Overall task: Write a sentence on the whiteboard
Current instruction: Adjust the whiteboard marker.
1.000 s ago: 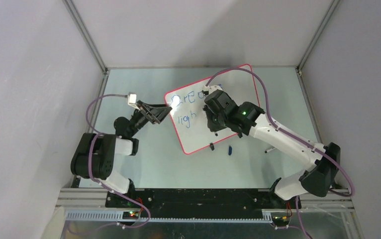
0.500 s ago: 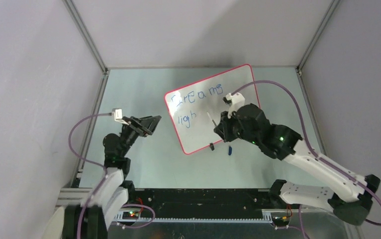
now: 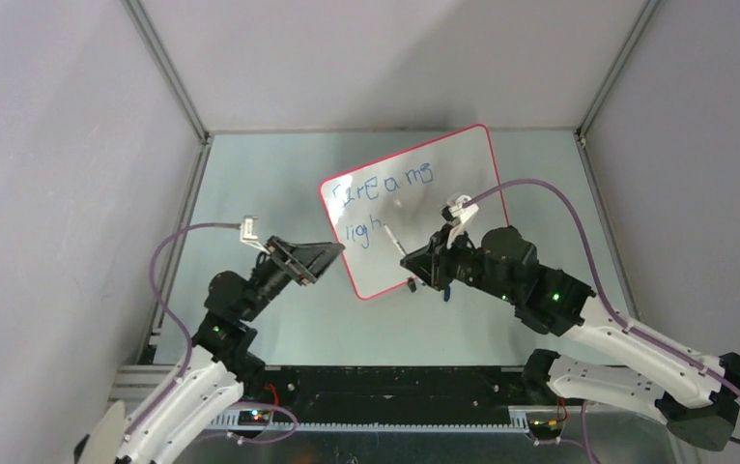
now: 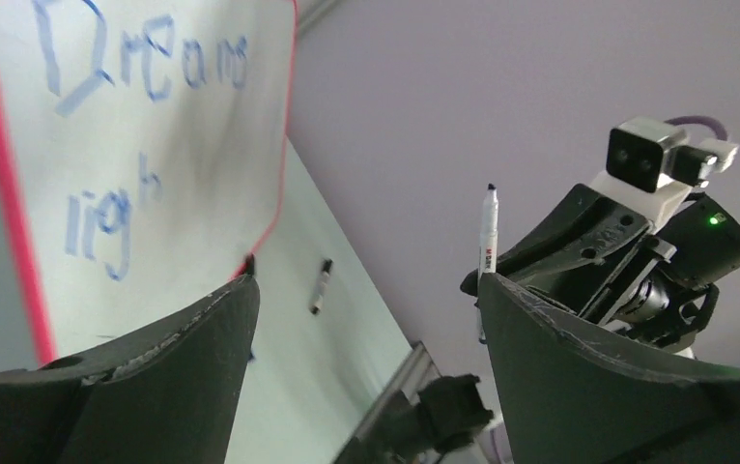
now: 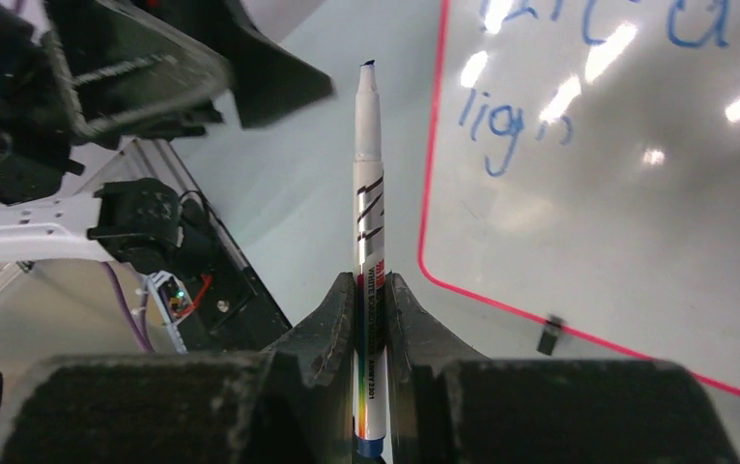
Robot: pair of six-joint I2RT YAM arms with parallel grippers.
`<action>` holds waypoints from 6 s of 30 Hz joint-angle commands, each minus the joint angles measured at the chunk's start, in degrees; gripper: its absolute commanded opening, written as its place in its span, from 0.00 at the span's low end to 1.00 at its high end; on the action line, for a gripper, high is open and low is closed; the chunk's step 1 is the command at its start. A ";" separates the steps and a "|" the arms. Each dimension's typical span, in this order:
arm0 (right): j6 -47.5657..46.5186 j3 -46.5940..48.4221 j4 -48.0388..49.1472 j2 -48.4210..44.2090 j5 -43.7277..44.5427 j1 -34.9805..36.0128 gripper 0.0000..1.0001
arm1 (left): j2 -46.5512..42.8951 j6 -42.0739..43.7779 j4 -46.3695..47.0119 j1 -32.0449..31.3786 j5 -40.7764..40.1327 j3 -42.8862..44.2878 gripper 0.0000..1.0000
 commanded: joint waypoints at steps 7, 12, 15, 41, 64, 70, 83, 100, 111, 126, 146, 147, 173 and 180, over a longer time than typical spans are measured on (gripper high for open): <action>-0.54 2.19 6.78 3.12 2.47 4.18 0.00 | 16.09 -1.81 11.14 -20.26 -15.61 8.62 0.93; -0.77 2.62 5.57 3.23 2.99 4.93 0.00 | 18.53 0.67 10.68 -23.01 -18.43 12.00 0.92; -0.87 3.08 5.03 3.36 3.35 5.30 0.00 | 20.13 1.74 9.33 -24.12 -18.85 13.68 0.88; -2.37 4.35 5.75 1.97 12.55 7.62 0.00 | 27.35 -1.82 17.40 -29.62 -21.81 10.16 0.34; -4.67 4.36 6.87 2.84 16.01 9.79 0.16 | 24.08 -9.09 20.16 -29.61 -27.14 6.15 0.00; -4.57 -0.15 12.71 -2.19 16.92 9.92 0.87 | 24.59 -17.24 28.56 -29.53 -30.72 1.78 0.00; 0.89 -10.16 30.01 -5.54 18.04 10.31 0.82 | 32.93 -35.94 44.97 -29.61 -33.13 0.70 0.00; 4.30 -7.87 30.61 0.12 19.94 10.34 0.45 | 35.71 -38.38 47.66 -30.97 -35.19 1.94 0.00; 3.94 -5.70 29.68 2.45 19.96 10.39 0.38 | 37.59 -39.13 49.65 -31.65 -35.28 2.05 0.00; 3.78 -4.35 29.39 4.08 20.22 10.36 0.17 | 41.57 -40.09 55.34 -32.89 -35.19 2.11 0.00; 5.69 -3.58 24.21 1.19 21.77 9.70 0.00 | 40.17 -38.88 55.97 -34.28 -39.47 -1.43 0.50; 5.67 -3.39 22.37 0.76 22.09 9.57 0.00 | 38.80 -38.37 54.53 -34.27 -40.14 -1.86 0.59; 4.23 14.83 -16.71 9.44 15.76 -0.14 0.00 | 34.85 25.74 30.11 15.54 -1.81 3.81 0.99; 2.68 14.75 -16.14 10.39 15.54 -0.08 0.00 | 52.30 16.96 62.05 20.60 11.92 0.96 0.95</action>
